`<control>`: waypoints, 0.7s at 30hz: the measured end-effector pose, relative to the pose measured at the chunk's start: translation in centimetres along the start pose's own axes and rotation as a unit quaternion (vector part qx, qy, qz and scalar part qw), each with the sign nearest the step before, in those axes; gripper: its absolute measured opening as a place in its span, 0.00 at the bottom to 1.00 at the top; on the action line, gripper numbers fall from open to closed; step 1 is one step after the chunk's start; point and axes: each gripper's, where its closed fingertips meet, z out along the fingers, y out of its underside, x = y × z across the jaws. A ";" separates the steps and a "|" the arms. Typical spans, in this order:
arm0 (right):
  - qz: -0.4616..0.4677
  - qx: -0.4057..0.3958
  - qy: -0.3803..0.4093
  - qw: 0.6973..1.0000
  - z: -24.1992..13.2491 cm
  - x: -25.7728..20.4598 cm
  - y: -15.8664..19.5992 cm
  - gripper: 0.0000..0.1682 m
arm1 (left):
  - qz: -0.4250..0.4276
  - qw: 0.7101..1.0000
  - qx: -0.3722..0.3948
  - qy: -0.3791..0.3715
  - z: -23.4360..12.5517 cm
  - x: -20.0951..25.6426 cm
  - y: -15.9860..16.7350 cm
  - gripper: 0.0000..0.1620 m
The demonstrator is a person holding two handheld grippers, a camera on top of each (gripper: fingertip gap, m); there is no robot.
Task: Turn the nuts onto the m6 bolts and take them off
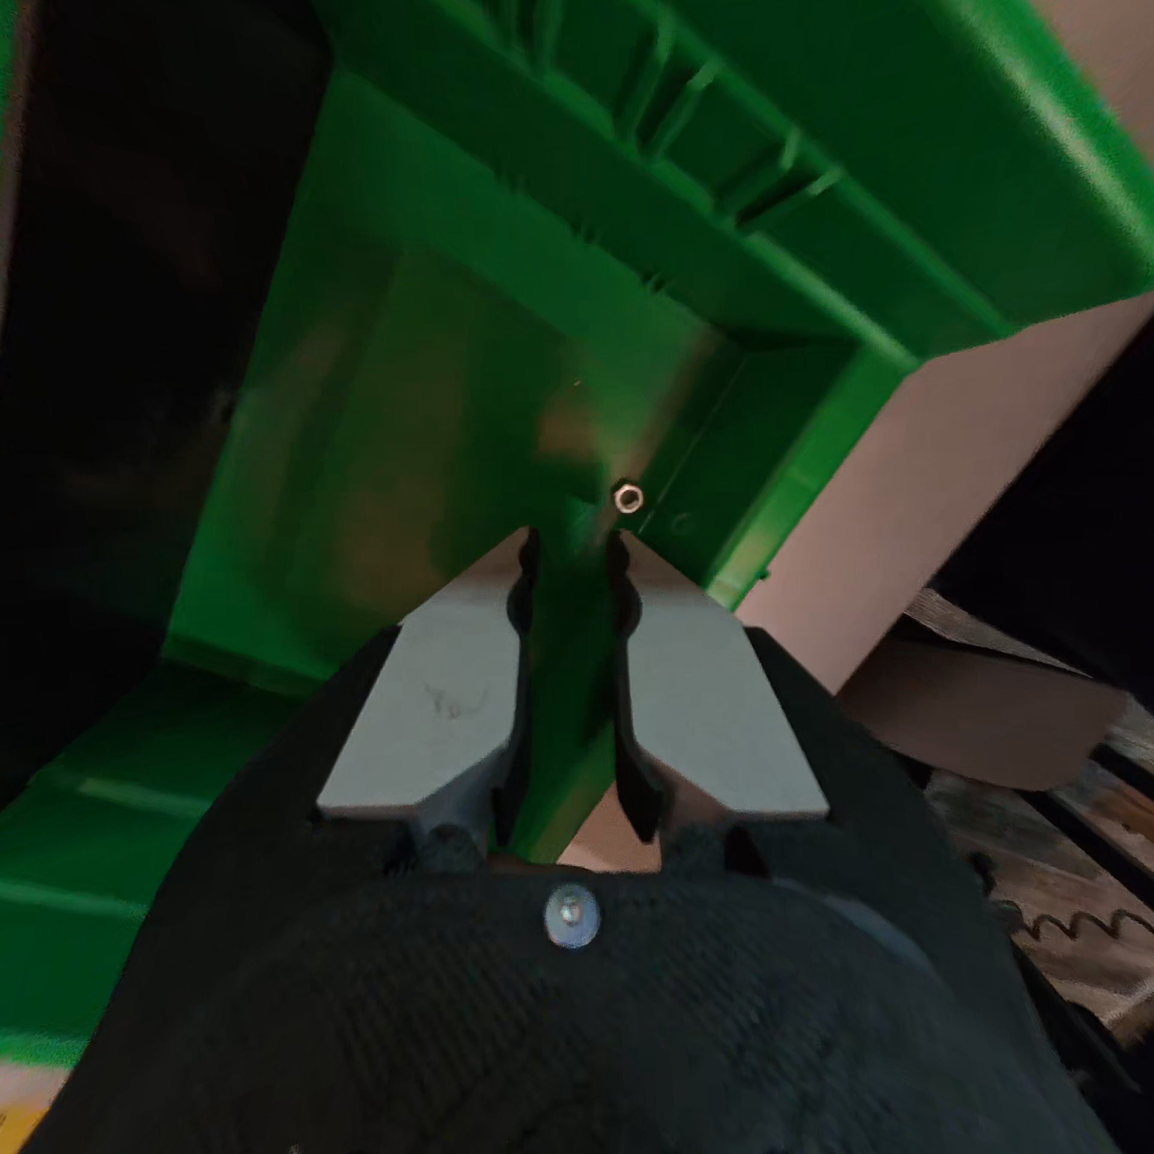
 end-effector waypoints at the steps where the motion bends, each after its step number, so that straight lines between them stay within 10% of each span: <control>1: 0.001 0.002 -0.002 1.000 0.0 -0.1 -0.1 0.07 | 0.005 1.000 -0.002 0.003 0.2 0.1 -0.1 0.13; 21: -0.003 0.004 -0.008 1.000 -0.3 -0.5 -0.1 0.07 | 0.003 1.000 -0.019 -0.017 1.4 -0.9 -0.4 0.00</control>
